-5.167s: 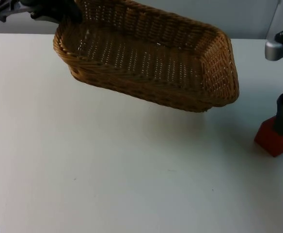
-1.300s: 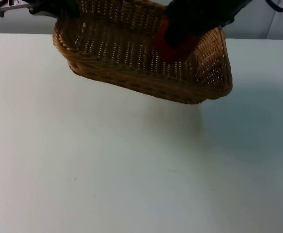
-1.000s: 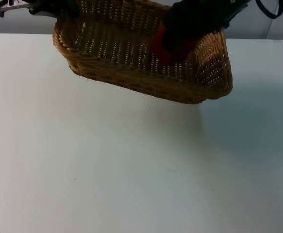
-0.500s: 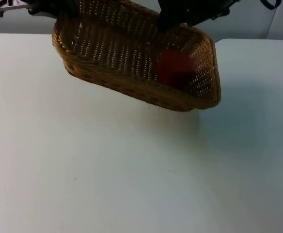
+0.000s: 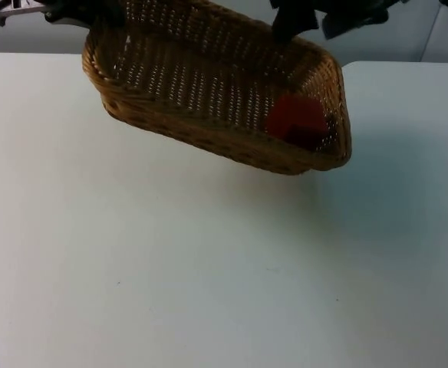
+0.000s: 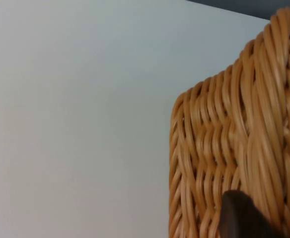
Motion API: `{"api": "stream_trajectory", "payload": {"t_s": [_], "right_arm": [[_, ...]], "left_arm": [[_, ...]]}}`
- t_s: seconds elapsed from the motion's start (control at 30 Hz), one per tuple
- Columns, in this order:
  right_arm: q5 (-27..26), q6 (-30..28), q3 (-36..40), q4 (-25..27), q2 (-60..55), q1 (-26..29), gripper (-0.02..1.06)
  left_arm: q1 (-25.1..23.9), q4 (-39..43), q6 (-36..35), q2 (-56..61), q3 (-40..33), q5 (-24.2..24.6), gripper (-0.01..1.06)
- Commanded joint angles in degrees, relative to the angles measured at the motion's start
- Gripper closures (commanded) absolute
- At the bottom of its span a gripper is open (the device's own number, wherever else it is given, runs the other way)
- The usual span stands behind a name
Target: Pick up the basket with the left hand and place the cube into the basket with the right hand.
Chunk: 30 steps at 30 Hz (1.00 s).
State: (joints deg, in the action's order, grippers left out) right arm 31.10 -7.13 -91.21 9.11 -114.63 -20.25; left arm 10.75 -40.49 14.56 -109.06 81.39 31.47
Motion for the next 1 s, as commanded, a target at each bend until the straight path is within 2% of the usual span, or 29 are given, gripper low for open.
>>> {"api": "stream_trajectory", "payload": {"t_s": [0.0,0.03,0.07,0.13,0.2,0.23,0.3,0.37,0.4,0.53,0.97], "right_arm": [[-0.54,3.2,-0.41,-1.99,1.84,2.58,0.38],[0.56,5.11,-0.41,-1.6,3.12,5.79,0.38],[0.56,5.11,-0.41,-1.6,3.12,5.79,0.38],[3.2,7.13,-0.41,-1.6,4.78,9.91,0.38],[5.81,7.13,-0.41,-1.6,6.65,14.65,0.38],[5.81,7.13,-0.41,-1.6,6.65,14.65,0.38],[8.43,7.13,-0.41,-1.6,8.38,18.74,0.43],[10.92,7.13,-0.41,-1.37,10.05,22.38,0.58],[10.92,7.13,-0.41,-1.37,10.05,22.38,0.58],[14.68,1.92,-0.26,-1.37,12.26,24.2,1.03],[14.88,0.55,-0.26,-1.69,12.52,22.34,1.04]], "left_arm": [[0.09,-2.16,-0.96,1.03,0.56,-1.21,1.05],[0.09,-2.16,-0.96,1.03,0.56,-1.21,1.05],[0.09,-2.16,-0.96,1.03,0.56,-1.21,1.05],[0.09,-2.16,-0.96,1.03,0.56,-1.21,1.05],[0.09,-2.16,-0.96,1.03,0.56,-1.21,1.05],[0.09,-2.16,-0.96,1.03,0.56,-1.21,1.05],[0.09,-2.16,-0.96,1.03,0.56,-1.21,1.05],[0.09,-2.16,-0.96,1.03,0.56,-1.21,1.05],[0.09,-2.16,-0.96,1.03,0.56,-1.21,1.05],[0.09,-2.16,-0.96,1.03,0.56,-1.31,1.05],[0.09,-2.16,-0.96,1.03,0.56,-1.31,1.05]]}}
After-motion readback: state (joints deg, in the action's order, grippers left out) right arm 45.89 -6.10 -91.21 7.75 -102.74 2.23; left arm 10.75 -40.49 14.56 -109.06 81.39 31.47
